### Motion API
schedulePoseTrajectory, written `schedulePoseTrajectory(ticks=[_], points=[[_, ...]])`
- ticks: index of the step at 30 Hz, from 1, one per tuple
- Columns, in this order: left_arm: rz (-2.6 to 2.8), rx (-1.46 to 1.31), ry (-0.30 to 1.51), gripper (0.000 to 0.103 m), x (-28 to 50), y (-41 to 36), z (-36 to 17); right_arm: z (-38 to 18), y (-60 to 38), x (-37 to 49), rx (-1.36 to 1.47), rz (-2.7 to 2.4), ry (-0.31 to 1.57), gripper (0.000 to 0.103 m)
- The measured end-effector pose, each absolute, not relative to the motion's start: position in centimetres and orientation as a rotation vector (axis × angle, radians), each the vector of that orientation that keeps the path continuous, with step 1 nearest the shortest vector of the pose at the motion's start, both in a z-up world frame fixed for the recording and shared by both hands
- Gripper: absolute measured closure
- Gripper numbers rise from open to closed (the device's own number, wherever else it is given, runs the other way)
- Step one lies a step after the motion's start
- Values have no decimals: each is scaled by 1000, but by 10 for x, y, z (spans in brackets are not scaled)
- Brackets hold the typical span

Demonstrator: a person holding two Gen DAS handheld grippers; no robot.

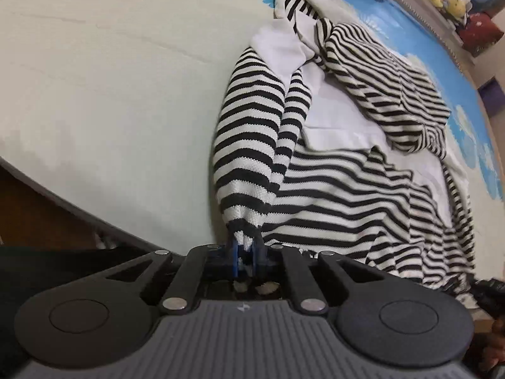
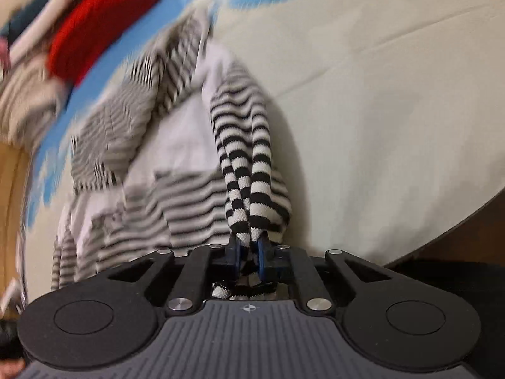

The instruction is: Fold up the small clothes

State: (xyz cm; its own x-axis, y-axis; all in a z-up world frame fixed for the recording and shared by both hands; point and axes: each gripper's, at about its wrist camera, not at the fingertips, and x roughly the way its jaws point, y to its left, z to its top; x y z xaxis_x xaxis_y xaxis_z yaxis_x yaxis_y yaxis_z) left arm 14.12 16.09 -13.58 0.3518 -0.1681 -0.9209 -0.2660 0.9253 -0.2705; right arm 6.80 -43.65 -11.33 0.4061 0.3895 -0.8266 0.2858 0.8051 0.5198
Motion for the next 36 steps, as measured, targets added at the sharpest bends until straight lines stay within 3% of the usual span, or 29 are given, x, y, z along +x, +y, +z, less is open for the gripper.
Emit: schedulePoseTrajectory(ticks=[3,8,16,18,19,21,25,27,30,36], points=[[76,-432,1193,68,142,163,-133,-114,-437,71,644,11,1176,75],[96,-479,1209,58,146,163,-141,-116,-435,75,665,-8,1189,61],[96,-432,1237,61,149,154,-152,-126,-424,75,581,-8,1246,57],[89,-415,1232,84,149,152,-152,-125,-422,74,565,6,1246,62],[85,-402,1225,95,148,151,-150,-124,-421,74,560,15,1241,80],[74,-389,1196,96,146,150,-144,-120,-422,73,569,30,1215,91],[64,-410,1153,95,142,153,-132,-108,-427,71,621,38,1147,92],[76,-431,1162,93,142,156,-134,-109,-429,71,630,25,1157,89],[98,-431,1194,88,144,157,-140,-116,-427,73,615,-1,1209,76],[88,-395,1239,80,146,151,-148,-121,-420,75,572,0,1241,72]])
